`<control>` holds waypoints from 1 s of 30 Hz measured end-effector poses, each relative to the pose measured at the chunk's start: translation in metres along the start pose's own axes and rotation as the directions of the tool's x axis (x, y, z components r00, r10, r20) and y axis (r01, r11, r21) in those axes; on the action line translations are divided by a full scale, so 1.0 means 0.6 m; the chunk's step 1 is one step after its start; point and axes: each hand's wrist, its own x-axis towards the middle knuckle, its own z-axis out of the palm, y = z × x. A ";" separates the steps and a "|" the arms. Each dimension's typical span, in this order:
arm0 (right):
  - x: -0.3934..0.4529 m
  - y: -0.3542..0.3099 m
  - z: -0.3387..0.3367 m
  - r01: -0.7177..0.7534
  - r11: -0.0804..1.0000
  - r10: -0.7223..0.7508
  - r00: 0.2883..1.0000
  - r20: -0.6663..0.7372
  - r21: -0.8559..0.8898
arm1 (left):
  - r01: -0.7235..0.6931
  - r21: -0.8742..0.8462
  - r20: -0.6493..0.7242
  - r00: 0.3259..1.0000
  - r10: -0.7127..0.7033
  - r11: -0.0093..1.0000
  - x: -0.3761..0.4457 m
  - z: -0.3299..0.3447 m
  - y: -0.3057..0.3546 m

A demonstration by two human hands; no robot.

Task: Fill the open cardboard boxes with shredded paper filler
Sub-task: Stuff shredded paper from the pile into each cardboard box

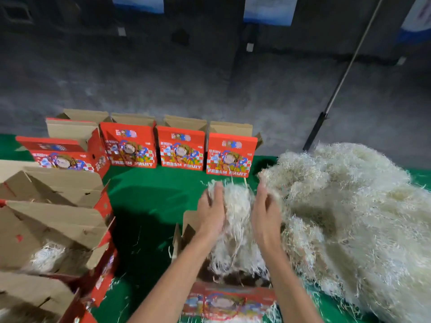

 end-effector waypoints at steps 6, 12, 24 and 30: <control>0.008 0.019 -0.008 -0.010 0.998 0.012 0.999 0.032 -0.060 | -0.116 -0.001 -0.059 0.991 0.116 0.993 0.023 -0.004 -0.022; 0.033 0.033 -0.028 -0.118 0.993 0.117 0.991 -0.072 -0.018 | -0.047 -0.042 -0.091 0.995 0.043 0.998 0.075 -0.049 -0.027; 0.019 0.100 -0.070 0.025 0.915 0.093 0.958 0.270 -0.402 | -0.224 0.690 0.329 0.944 -0.023 0.688 0.098 -0.111 -0.112; 0.034 0.144 -0.034 0.068 0.790 0.387 0.715 0.582 -0.609 | -0.291 0.863 0.437 0.840 -0.321 0.413 0.124 -0.062 -0.144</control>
